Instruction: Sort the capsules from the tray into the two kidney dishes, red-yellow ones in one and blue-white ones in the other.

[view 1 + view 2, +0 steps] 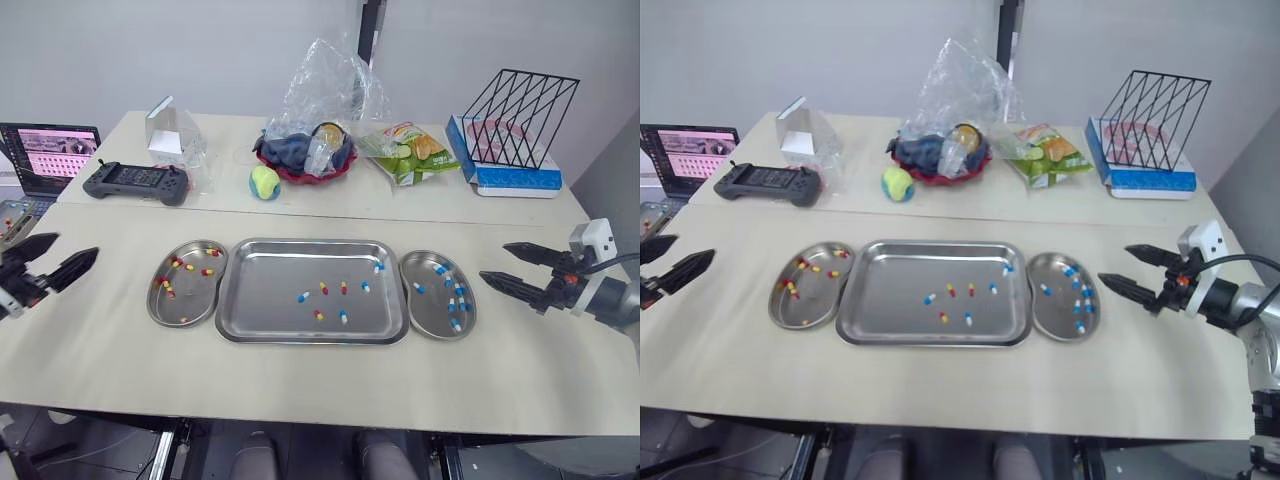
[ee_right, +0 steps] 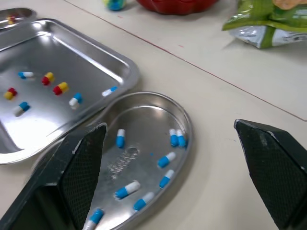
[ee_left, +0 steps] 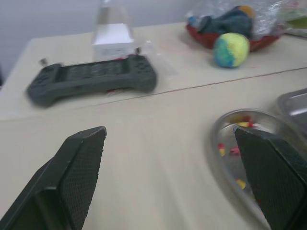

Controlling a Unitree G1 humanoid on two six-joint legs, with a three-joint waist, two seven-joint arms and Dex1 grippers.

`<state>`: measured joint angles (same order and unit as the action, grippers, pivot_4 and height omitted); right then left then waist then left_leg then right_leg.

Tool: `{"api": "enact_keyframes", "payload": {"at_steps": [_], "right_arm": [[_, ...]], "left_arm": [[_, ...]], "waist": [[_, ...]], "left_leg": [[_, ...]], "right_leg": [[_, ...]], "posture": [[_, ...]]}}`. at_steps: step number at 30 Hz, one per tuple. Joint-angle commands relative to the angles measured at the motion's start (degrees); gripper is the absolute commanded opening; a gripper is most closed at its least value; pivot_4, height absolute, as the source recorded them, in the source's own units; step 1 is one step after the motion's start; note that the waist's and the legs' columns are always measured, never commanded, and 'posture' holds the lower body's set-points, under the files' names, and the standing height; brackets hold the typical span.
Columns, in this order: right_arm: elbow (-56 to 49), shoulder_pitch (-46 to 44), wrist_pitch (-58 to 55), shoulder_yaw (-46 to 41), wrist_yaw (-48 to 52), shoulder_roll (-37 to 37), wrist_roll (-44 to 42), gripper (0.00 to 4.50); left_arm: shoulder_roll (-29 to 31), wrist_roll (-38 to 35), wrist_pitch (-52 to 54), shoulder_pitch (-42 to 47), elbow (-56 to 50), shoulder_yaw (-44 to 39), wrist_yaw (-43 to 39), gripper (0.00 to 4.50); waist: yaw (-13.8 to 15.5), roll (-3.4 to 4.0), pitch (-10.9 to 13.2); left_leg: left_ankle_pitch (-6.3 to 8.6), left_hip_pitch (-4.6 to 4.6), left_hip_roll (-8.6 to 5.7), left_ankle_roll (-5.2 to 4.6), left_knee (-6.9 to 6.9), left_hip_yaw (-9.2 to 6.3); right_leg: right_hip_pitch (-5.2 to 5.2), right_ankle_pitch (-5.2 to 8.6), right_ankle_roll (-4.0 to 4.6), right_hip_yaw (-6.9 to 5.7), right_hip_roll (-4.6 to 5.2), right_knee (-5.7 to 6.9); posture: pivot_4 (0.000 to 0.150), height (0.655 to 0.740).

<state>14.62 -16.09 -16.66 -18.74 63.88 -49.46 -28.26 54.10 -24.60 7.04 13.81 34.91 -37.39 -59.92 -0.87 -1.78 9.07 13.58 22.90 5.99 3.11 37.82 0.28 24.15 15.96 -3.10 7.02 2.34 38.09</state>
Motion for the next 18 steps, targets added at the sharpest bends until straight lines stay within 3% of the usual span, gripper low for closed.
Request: {"api": "enact_keyframes", "payload": {"at_steps": [1, 9, 18], "right_arm": [[4.38, -2.21, 5.69, -1.65, -2.08, 0.79, 1.90, 4.50], [10.95, -4.73, 10.32, -1.13, -2.23, 1.53, 3.83, 4.50], [11.06, -4.98, 10.35, -1.02, -2.12, 2.00, 3.94, 4.50]], "left_arm": [[0.45, 1.00, -4.52, -3.39, 0.44, -2.13, 2.83, 4.48], [-1.63, -0.84, -6.78, -10.28, -3.65, -3.08, 3.92, 4.48], [-0.90, -3.86, -3.01, -10.44, -4.71, -3.17, 1.71, 4.48]], "waist": [[0.04, 0.00, 0.00], [0.11, 0.02, 0.01], [0.06, 0.02, 0.01]], "left_leg": [[0.00, 0.01, 0.00, 0.00, 0.00, 0.00], [0.00, 0.02, 0.00, 0.01, 0.00, 0.02], [0.00, 0.01, 0.00, 0.01, -0.03, 0.02]], "right_leg": [[0.00, 0.00, 0.00, 0.01, 0.00, 0.00], [0.01, 0.00, 0.00, 0.01, 0.00, -0.01], [0.02, 0.00, 0.00, 0.00, 0.00, 0.00]], "posture": [[0.150, 0.7180], [0.150, 0.7180], [0.150, 0.7180]]}}
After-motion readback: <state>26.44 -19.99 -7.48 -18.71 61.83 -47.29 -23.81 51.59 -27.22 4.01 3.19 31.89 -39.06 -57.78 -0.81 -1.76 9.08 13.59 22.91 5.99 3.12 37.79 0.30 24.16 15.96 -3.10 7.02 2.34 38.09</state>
